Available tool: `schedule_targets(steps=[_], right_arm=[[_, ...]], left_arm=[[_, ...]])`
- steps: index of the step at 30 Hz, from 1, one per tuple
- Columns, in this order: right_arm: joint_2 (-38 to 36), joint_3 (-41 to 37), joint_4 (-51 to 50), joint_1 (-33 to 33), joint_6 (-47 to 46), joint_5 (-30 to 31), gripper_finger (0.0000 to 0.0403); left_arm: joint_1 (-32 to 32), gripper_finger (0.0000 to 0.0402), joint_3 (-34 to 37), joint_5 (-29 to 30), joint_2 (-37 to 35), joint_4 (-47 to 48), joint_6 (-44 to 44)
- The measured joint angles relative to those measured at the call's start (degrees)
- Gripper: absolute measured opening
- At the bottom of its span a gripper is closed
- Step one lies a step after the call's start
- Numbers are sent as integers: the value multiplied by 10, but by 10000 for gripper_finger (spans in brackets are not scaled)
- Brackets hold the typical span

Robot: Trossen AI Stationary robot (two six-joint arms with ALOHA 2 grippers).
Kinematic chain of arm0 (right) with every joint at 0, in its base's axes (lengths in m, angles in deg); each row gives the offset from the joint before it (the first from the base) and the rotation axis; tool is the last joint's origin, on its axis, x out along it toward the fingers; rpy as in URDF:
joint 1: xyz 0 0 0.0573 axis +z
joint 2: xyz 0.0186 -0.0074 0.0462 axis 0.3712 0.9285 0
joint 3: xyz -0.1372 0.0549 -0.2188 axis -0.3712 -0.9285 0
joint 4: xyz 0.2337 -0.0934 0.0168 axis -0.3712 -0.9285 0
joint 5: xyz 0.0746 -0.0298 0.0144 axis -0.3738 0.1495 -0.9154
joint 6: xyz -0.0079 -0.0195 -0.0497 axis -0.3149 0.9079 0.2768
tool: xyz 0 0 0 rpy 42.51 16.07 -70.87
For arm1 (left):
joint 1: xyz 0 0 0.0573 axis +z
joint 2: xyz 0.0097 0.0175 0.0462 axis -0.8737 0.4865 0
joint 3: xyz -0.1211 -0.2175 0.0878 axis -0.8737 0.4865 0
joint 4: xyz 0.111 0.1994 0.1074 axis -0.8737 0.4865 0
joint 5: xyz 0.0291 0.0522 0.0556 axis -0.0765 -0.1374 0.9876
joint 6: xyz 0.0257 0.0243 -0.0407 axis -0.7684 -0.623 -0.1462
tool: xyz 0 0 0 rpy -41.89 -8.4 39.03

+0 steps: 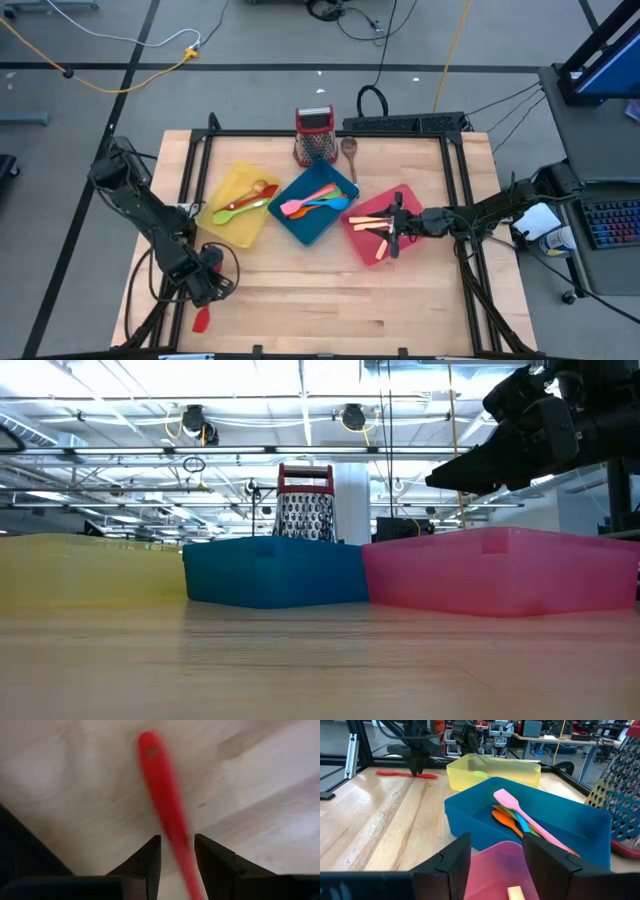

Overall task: Pick & Place Kitchen Items
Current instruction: Put the red spatula into the blue bin

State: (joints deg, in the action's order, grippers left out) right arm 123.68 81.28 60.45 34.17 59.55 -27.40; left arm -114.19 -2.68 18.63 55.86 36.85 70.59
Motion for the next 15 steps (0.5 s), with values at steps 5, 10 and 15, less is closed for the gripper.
schedule_targets(steps=[5,10,15], right_arm=[[0,0,2,0,0,0,171],[0,0,2,0,11,0,171],[0,0,2,0,16,0,171]], left_arm=[[-5,122,5,-46,1,-1,2],[-14,122,5,10,1,-22,-15],[-16,106,5,73,7,-48,-21]])
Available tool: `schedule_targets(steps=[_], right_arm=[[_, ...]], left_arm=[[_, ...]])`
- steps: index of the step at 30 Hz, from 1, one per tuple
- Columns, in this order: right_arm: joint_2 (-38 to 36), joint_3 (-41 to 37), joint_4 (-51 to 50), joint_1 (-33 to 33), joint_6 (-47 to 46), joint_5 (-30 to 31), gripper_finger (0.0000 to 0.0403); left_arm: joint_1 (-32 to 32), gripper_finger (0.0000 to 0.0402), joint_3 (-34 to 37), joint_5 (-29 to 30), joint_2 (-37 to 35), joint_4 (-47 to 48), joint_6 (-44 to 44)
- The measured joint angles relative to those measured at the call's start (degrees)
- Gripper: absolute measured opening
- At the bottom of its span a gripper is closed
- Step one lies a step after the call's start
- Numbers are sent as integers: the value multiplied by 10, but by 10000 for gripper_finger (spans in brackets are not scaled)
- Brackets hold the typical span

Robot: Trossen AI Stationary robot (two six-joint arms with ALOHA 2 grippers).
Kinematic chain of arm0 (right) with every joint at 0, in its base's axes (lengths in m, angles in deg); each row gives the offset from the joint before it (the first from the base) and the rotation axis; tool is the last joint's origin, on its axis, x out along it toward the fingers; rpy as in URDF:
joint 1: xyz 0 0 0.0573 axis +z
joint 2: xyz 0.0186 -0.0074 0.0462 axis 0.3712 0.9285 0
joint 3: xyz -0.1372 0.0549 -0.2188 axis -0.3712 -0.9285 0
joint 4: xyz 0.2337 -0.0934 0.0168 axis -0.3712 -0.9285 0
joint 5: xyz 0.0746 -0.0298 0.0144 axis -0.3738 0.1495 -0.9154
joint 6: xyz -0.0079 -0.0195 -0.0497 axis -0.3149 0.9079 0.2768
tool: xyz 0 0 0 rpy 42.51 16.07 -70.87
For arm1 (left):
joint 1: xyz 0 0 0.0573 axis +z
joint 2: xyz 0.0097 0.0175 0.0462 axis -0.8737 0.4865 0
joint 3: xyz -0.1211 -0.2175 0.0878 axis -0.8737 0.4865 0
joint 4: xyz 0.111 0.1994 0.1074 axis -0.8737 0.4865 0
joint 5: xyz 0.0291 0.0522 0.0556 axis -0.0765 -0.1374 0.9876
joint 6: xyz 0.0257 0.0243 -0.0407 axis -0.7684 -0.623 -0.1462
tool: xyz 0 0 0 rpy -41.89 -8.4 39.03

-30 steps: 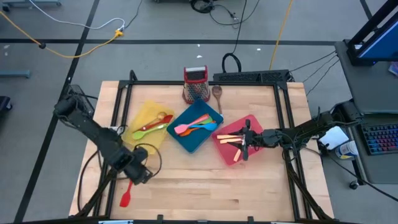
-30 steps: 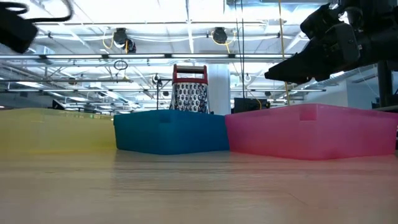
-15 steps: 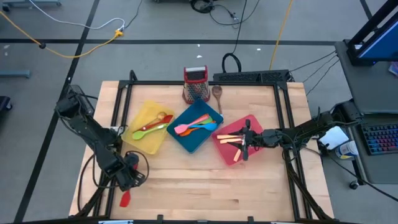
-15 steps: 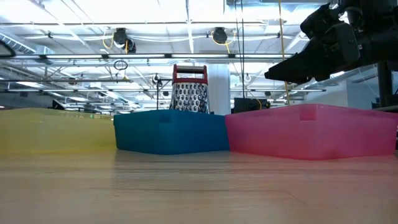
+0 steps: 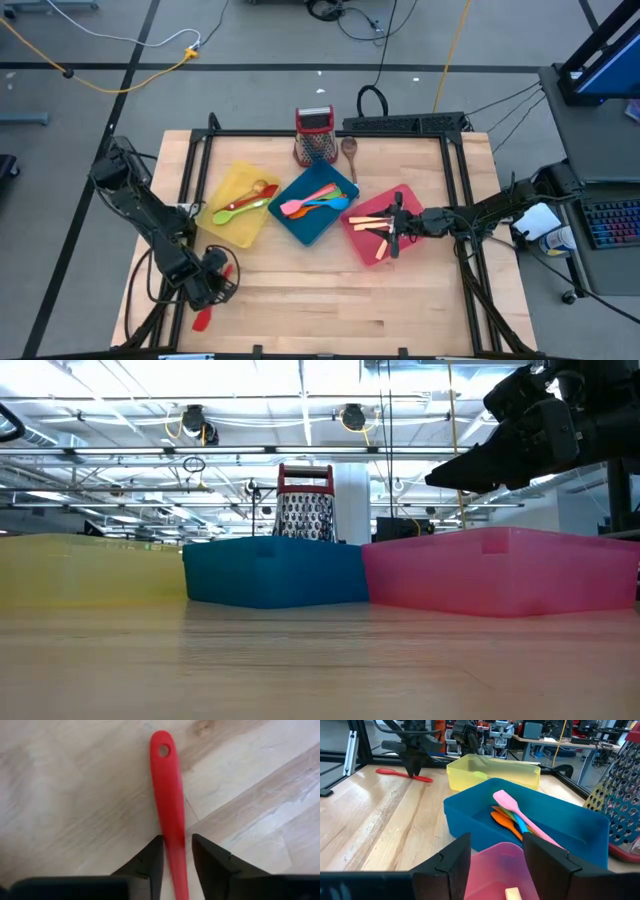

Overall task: Pick & Place Kitchen Items
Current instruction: Put the red spatula into the blue bin

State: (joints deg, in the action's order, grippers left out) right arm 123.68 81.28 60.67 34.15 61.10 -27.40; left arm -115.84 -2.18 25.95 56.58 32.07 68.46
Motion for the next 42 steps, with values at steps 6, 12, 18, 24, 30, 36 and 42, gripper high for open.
schedule_targets(steps=[6,12,18,24,30,36,42], right_arm=[[0,0,0,0,0,0,171],[0,0,0,0,0,0,171],[0,0,0,0,0,0,171],[0,0,0,0,0,1,171],[0,0,2,0,-2,1,171],[0,0,0,0,-1,1,171],[0,0,0,0,-1,1,171]], left_arm=[[13,36,0,27,30,-54,-52],[33,30,-2,19,38,-57,-76],[34,37,-3,35,39,-74,-132],[35,24,-7,64,40,-94,-137],[43,59,-6,119,45,-151,-177],[71,80,-8,92,101,-211,-240],[89,73,-11,63,129,-235,-277]])
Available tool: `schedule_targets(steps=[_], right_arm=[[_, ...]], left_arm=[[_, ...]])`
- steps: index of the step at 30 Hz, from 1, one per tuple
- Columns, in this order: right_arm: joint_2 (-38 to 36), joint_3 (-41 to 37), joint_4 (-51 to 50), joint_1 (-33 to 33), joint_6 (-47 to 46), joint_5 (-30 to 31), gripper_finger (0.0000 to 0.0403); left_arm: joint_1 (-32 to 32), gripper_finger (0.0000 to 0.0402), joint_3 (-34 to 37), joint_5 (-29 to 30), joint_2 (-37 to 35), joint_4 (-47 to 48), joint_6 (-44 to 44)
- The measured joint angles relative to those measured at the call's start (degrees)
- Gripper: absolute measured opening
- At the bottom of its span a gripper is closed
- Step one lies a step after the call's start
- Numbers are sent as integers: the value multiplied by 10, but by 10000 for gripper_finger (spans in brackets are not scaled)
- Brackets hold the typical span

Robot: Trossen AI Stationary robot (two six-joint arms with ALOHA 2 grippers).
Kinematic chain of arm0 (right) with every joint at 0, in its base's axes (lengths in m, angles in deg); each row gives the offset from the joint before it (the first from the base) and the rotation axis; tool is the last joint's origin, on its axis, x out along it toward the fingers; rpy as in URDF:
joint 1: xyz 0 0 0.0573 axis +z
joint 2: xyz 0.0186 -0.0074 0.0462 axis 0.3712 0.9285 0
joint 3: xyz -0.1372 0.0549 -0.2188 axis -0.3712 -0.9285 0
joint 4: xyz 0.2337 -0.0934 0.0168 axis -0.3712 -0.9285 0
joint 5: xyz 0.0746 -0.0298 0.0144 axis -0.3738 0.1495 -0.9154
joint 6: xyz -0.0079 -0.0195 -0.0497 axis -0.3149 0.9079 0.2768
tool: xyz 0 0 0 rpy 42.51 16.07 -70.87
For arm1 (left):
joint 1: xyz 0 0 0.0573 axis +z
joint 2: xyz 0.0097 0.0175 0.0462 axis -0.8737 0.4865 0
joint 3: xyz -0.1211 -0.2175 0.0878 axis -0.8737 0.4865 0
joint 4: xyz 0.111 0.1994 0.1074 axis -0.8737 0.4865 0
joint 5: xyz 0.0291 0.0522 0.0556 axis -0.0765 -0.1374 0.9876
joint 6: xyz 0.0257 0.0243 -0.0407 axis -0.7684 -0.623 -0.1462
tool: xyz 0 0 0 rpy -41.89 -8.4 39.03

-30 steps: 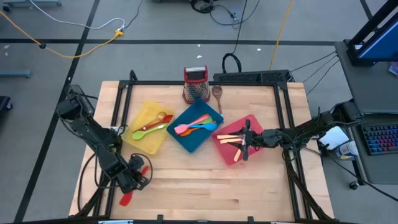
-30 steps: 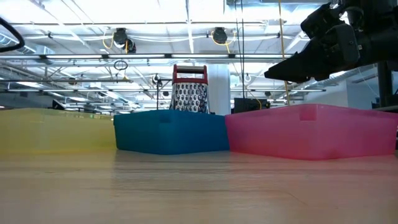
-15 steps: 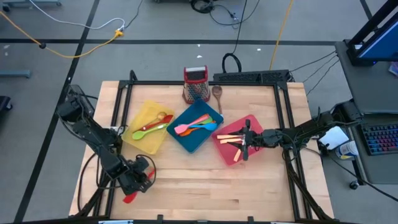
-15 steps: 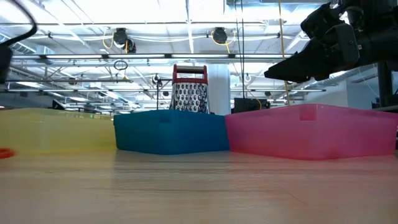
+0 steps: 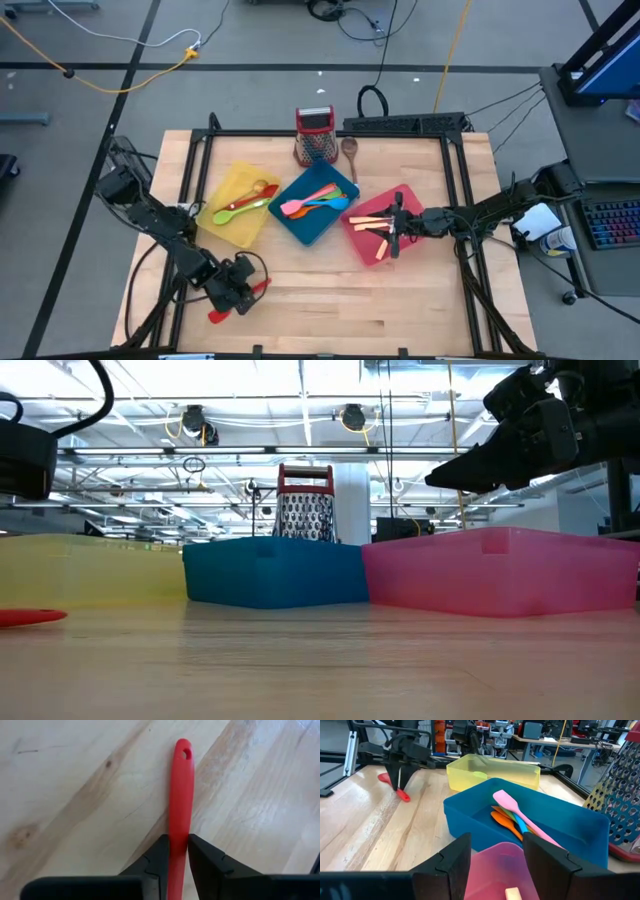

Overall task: Pick & Place Kitchen Items
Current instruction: Put the red spatula into the blue bin

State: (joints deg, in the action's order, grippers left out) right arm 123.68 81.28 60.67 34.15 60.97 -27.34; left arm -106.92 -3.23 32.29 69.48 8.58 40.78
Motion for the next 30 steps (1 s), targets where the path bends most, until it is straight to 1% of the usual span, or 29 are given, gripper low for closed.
schedule_targets(steps=[3,8,10,12,14,17,19,20,23,26,27,29,30], right_arm=[[0,0,2,0,0,0,171],[0,0,0,0,1,0,171],[0,0,4,0,0,0,171],[0,0,13,0,-1,-2,171],[1,0,26,1,-1,-24,171],[17,0,71,1,-1,-70,171],[39,0,118,1,0,-96,171],[53,1,138,1,1,-106,171],[107,21,170,1,2,-133,170],[174,73,169,4,3,-139,164],[198,96,165,5,6,-146,161],[245,147,153,6,19,-171,155],[266,174,145,8,23,-190,151]], left_arm=[[5,72,2,-10,-4,-4,-14],[6,72,3,3,-4,-23,-138],[13,71,3,0,-4,-27,-166],[20,68,3,-5,-4,-31,-174],[27,54,4,-8,-4,-37,-190],[39,21,4,-9,-4,-51,-213],[47,11,4,-9,-4,-58,-219],[50,13,4,-9,-4,-61,-223],[58,30,4,0,-2,-70,-244],[68,37,3,29,-1,-82,-272],[70,37,4,56,0,-86,-281],[78,31,5,77,0,-99,-297],[80,26,5,103,0,-105,-304]])
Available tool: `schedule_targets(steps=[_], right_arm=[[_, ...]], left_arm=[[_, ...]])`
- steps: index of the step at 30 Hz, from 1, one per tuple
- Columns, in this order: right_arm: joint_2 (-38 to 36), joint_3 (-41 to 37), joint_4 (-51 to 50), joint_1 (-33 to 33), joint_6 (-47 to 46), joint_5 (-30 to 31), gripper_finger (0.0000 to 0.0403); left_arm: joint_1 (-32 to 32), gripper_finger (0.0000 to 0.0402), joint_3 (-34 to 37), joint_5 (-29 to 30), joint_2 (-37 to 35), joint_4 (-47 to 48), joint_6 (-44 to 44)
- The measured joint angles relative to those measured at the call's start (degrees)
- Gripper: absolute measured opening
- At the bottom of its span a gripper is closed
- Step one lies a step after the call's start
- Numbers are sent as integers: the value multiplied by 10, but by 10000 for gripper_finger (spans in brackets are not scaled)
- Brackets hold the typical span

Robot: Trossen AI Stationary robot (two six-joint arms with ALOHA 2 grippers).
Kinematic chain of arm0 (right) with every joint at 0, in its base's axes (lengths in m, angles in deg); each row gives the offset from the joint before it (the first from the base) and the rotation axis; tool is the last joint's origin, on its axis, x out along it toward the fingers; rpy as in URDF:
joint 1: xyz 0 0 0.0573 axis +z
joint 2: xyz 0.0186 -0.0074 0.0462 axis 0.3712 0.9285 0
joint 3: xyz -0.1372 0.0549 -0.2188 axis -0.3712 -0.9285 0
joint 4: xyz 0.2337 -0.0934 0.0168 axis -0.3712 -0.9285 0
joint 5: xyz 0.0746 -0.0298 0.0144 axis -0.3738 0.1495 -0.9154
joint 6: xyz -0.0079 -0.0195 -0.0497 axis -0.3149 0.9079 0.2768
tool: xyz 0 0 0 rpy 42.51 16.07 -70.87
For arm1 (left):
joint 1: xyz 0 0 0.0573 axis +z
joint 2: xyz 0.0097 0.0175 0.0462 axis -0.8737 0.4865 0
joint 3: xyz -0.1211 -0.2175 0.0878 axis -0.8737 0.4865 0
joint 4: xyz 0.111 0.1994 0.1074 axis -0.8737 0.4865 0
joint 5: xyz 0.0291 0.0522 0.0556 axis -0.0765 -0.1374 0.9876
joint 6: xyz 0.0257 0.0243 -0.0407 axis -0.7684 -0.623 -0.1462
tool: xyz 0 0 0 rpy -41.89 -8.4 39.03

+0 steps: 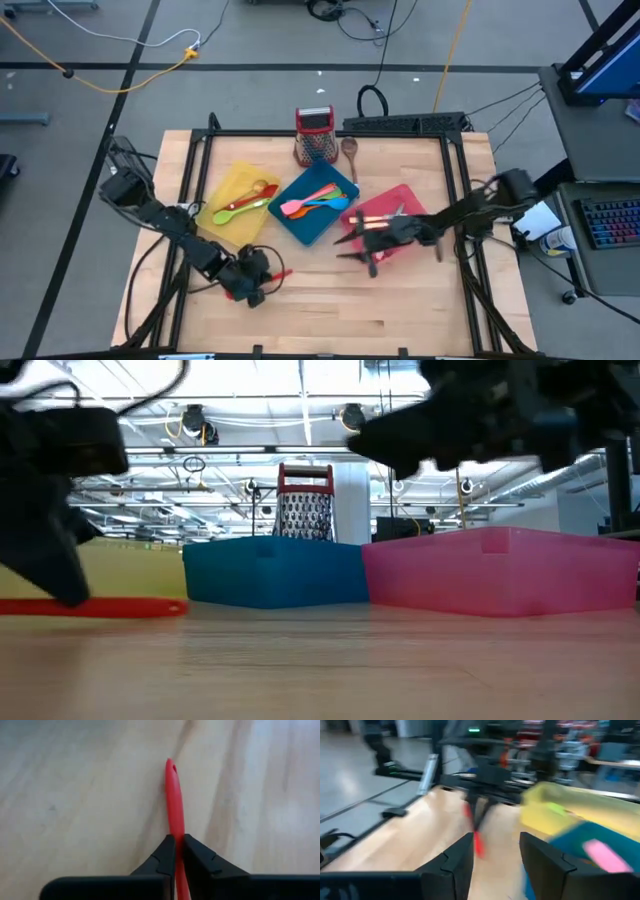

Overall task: Pick & Place Kitchen Items
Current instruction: Put the red spatula into the blue bin

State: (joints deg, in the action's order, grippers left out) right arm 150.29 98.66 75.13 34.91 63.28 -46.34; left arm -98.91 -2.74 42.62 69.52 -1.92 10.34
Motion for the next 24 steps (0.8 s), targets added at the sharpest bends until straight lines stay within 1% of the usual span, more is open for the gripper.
schedule_targets(steps=[2,4,6,11,17,22,24], right_arm=[[37,53,-22,1,9,-34,146],[72,105,-55,2,13,-51,142],[101,150,-100,1,12,-50,140],[169,249,-217,1,13,-48,139],[226,328,-253,1,12,-48,139],[238,372,-311,4,11,-47,139],[237,385,-324,8,11,-34,139]], left_arm=[[6,16,1,14,1,-9,-13],[12,7,1,23,0,-12,-29],[17,2,0,21,-1,-9,-44],[30,5,0,28,-1,-6,-71],[31,5,0,14,-2,0,-64],[23,24,0,-14,-5,-2,-55],[18,32,-3,-16,-5,-5,-55]])
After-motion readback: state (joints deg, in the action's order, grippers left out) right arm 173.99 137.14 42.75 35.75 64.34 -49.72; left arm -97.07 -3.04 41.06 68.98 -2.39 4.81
